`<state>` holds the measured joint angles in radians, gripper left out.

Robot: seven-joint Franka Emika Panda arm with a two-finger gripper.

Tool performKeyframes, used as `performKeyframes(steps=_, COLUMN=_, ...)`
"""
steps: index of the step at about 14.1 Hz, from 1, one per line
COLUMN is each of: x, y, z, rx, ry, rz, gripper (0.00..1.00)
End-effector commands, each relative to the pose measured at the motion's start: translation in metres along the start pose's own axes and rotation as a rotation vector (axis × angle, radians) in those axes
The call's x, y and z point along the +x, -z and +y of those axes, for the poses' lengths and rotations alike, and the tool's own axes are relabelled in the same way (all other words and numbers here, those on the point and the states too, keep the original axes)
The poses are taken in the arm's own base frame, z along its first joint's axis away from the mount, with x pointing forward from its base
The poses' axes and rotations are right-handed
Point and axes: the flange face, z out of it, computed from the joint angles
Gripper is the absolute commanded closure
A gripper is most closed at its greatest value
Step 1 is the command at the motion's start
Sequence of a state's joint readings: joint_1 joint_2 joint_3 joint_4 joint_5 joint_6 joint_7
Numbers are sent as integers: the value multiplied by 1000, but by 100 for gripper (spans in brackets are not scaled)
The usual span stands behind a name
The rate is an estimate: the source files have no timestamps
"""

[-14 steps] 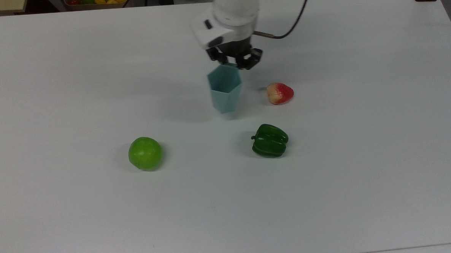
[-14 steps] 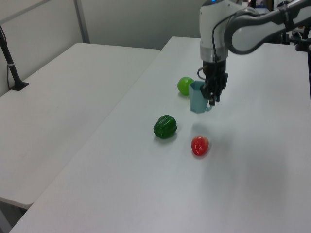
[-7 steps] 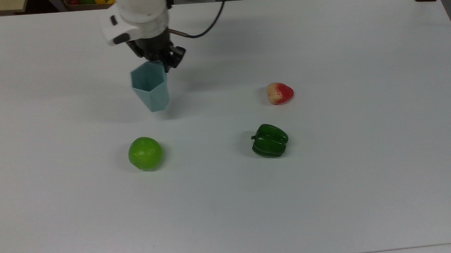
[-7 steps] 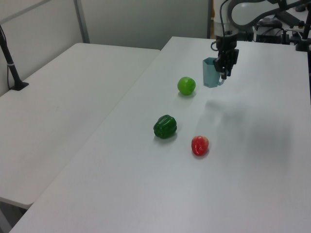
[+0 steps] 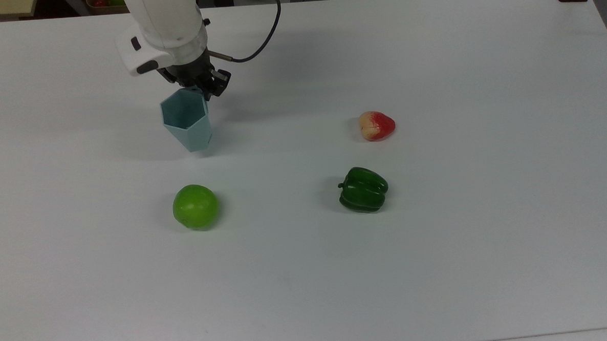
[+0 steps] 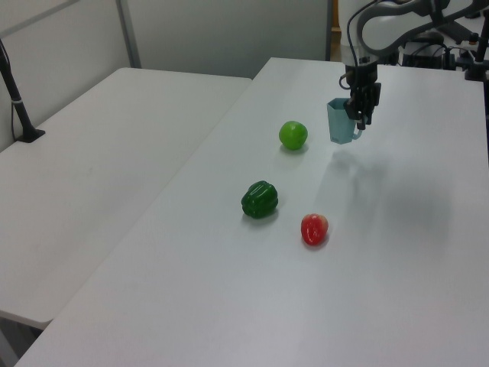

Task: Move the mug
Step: 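Slide the gripped mug across the table away from the strawberry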

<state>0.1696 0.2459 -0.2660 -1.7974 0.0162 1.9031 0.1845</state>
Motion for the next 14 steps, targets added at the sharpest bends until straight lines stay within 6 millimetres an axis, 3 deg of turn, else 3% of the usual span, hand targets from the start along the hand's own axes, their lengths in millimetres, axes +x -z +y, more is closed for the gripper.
performKeyframes(steps=1, x=-3, y=-23, z=-4, rx=-26, ry=31, rz=-39, gripper=94)
performKeyframes(steps=5, x=-5, y=-35, z=-3, rx=-30, ry=37, rz=-40, gripper=92)
performKeyframes(steps=6, x=-6, y=-37, z=-5, rx=-31, ry=40, rz=-43, gripper=84)
performKeyframes(steps=8, x=-6, y=-37, z=-5, rx=-32, ry=39, rz=-44, gripper=55)
performKeyframes(steps=11, x=-6, y=-38, z=-5, rx=-32, ry=39, rz=-46, gripper=36)
performKeyframes(steps=13, x=-6, y=-31, z=-6, rx=-30, ry=40, rz=-38, gripper=0)
performKeyframes(steps=14, x=-7, y=-22, z=-4, rx=-24, ry=42, rz=-26, gripper=0)
